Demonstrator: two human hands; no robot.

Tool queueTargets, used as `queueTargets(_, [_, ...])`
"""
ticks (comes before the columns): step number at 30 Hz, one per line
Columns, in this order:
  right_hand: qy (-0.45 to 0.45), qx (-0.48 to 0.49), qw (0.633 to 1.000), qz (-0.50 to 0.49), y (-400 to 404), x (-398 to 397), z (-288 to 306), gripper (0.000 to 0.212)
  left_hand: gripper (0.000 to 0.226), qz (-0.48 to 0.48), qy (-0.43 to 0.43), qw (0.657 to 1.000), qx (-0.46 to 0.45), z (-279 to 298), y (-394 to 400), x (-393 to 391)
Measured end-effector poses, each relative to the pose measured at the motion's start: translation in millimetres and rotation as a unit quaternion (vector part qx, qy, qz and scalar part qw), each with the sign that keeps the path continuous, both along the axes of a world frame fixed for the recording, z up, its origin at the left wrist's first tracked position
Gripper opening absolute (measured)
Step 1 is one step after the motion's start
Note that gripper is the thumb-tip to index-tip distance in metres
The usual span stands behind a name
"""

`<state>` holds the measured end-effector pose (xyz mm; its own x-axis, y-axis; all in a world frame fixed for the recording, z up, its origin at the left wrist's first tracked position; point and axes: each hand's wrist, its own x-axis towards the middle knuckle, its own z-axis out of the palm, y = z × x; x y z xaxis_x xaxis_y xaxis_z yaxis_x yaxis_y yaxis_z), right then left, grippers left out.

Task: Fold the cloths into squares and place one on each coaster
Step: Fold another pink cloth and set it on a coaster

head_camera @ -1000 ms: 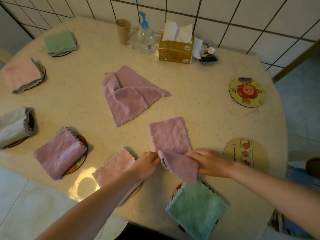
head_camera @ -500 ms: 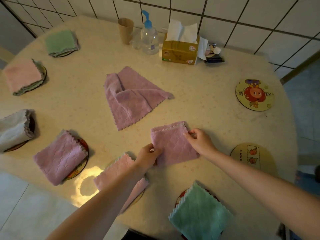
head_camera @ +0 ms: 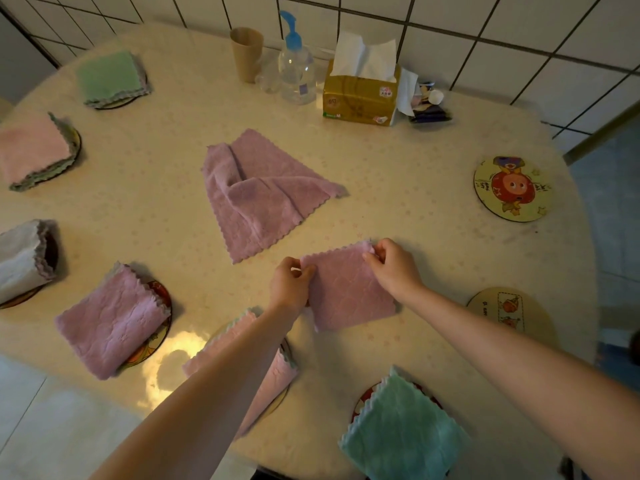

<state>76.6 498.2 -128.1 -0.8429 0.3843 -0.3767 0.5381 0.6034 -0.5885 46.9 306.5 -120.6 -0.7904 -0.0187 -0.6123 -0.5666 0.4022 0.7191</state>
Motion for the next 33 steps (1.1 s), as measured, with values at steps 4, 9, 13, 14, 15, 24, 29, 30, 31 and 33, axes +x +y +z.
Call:
queueTargets(4, [-0.026,0.043,0.999,-0.008,-5,-6,-3,0.026,0.020,-0.006,0.016,0.999,-0.040,-2,4,-6])
queueTargets(9, [-0.026,0.105,0.994,-0.022,-11,-1,9,0.036,0.039,-0.224,0.261,0.917,-0.204,5,-8,4])
queueTargets(13, [-0.010,0.171,0.985,0.028,-16,27,13,0.037,0.068,-0.504,0.420,0.711,-0.253,-4,-23,13])
queueTargets(14, [-0.034,0.167,0.985,0.030,-18,34,12,0.040,0.072,-0.543,0.375,0.703,-0.265,-7,-26,13])
queueTargets(15, [-0.055,0.158,0.986,0.024,-19,40,11,0.044,0.076,-0.568,0.322,0.705,-0.277,-12,-29,13])
queueTargets(24, [-0.080,0.032,0.991,-0.102,-31,47,7,0.034,0.091,-0.538,0.225,0.773,-0.250,-5,-23,2])
queueTargets(29, [-0.132,-0.075,0.977,-0.153,-29,42,6,0.042,0.077,-0.439,0.201,0.842,-0.241,5,-4,-20])
queueTargets(30, [-0.140,-0.085,0.975,-0.148,-27,42,6,0.044,0.071,-0.432,0.194,0.845,-0.248,5,1,-23])
queueTargets(31, [-0.142,-0.100,0.975,-0.141,-26,43,7,0.042,0.067,-0.429,0.178,0.849,-0.252,6,6,-26])
queueTargets(33, [-0.129,-0.142,0.972,-0.136,-22,47,9,0.021,0.060,-0.419,0.129,0.863,-0.252,5,15,-31])
